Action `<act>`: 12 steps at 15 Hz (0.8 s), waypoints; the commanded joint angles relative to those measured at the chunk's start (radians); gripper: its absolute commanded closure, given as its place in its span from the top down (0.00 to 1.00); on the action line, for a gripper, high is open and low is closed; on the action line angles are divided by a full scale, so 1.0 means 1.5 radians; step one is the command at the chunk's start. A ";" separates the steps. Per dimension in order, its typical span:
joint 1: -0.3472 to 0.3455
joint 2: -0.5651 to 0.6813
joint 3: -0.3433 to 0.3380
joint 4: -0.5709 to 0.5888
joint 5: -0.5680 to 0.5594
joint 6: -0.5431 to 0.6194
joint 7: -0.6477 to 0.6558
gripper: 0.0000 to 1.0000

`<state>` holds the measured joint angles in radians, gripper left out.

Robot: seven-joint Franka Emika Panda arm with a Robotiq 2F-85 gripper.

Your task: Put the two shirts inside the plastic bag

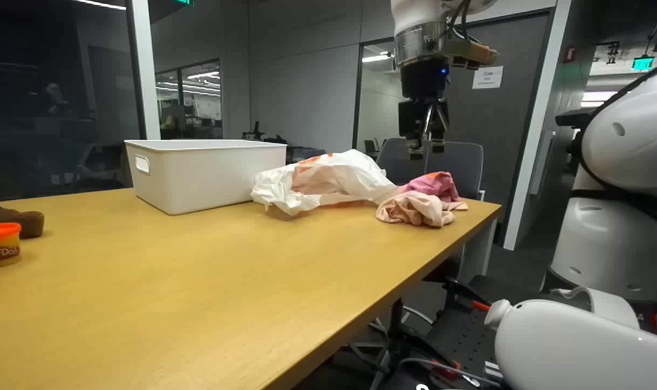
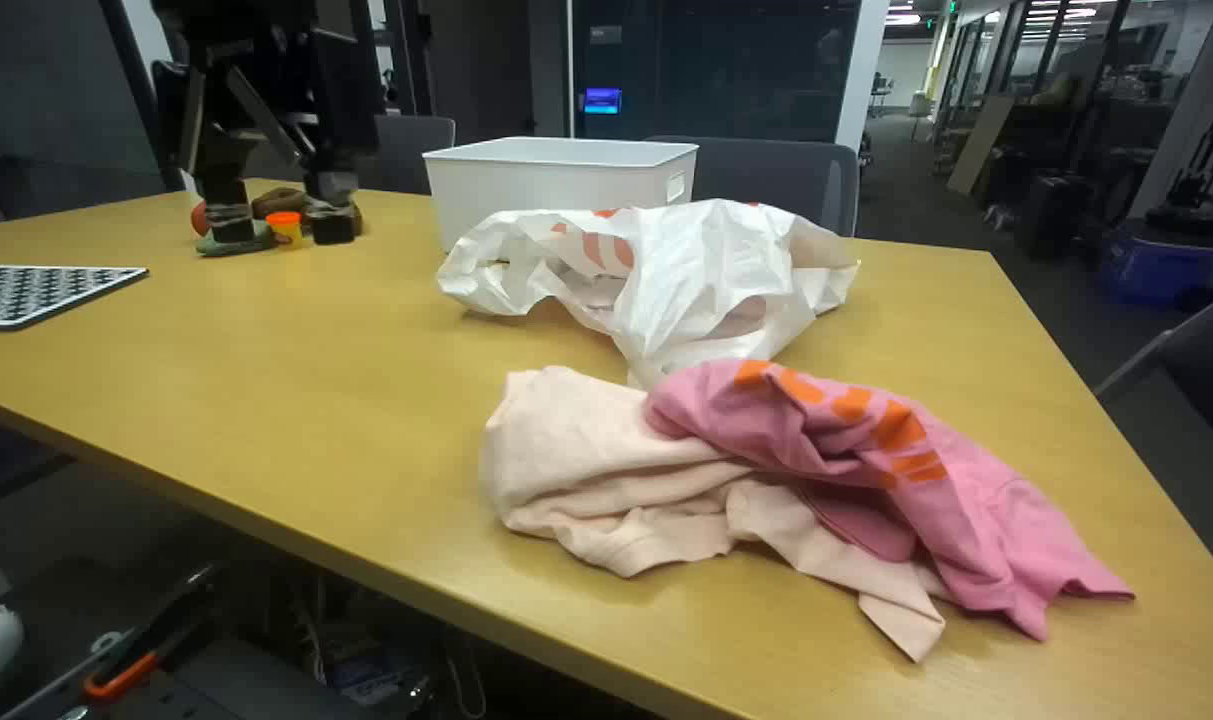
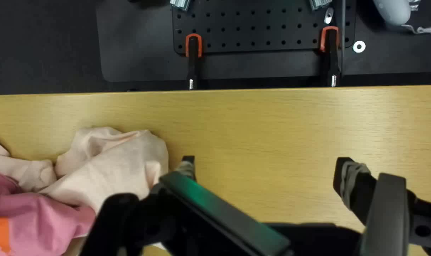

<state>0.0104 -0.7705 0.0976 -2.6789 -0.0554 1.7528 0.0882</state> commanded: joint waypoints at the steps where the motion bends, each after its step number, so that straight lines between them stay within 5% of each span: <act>1: 0.006 0.000 -0.005 0.002 -0.003 -0.001 0.003 1.00; 12: 0.017 -0.005 -0.009 0.010 0.011 -0.010 -0.008 1.00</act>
<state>0.0112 -0.7725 0.0973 -2.6771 -0.0554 1.7534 0.0882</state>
